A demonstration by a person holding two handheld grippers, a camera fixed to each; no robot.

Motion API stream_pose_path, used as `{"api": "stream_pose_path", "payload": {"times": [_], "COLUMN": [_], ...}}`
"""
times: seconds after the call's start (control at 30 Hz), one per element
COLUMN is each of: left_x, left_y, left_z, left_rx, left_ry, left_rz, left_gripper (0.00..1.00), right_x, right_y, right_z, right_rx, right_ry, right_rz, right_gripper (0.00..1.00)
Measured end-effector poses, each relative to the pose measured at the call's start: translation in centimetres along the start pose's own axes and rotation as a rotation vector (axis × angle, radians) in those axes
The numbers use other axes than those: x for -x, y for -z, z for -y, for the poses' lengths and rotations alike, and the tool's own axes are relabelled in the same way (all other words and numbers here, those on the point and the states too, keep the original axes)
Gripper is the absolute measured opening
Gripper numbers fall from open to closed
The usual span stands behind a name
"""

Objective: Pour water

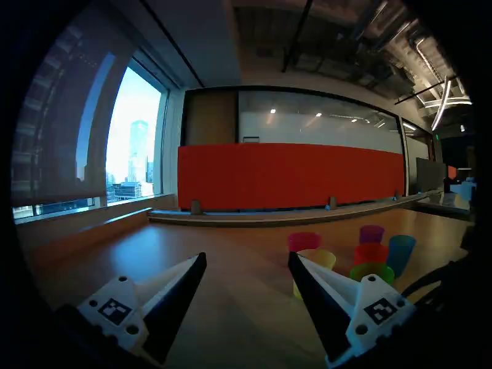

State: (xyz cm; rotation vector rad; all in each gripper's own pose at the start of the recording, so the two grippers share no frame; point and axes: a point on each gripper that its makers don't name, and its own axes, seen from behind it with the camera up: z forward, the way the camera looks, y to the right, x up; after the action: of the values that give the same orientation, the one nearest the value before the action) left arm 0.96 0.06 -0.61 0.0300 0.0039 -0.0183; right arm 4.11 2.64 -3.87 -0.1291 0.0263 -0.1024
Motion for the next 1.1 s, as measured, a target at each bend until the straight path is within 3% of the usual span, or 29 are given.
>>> {"api": "stream_pose_path", "payload": {"times": [0.57,0.77,1.1], "left_x": [0.0,0.0,0.0], "left_y": [0.0,0.0,0.1], "left_z": [0.0,0.1,0.1], "left_rx": [0.000,0.000,0.000], "left_ry": [0.000,0.000,0.000], "left_rz": [0.000,0.000,0.000], "left_gripper": [0.99,0.99,0.99], "right_x": [0.9,2.3,4.4], "right_y": [-1.9,-2.3,-2.9], "right_z": [0.0,0.6,1.2], "right_rx": [-0.023,-0.038,-0.047], "right_ry": [-0.070,-0.094,-0.080], "right_rz": [-0.066,-0.053,-0.020], "right_gripper": [0.99,0.99,0.99]}}
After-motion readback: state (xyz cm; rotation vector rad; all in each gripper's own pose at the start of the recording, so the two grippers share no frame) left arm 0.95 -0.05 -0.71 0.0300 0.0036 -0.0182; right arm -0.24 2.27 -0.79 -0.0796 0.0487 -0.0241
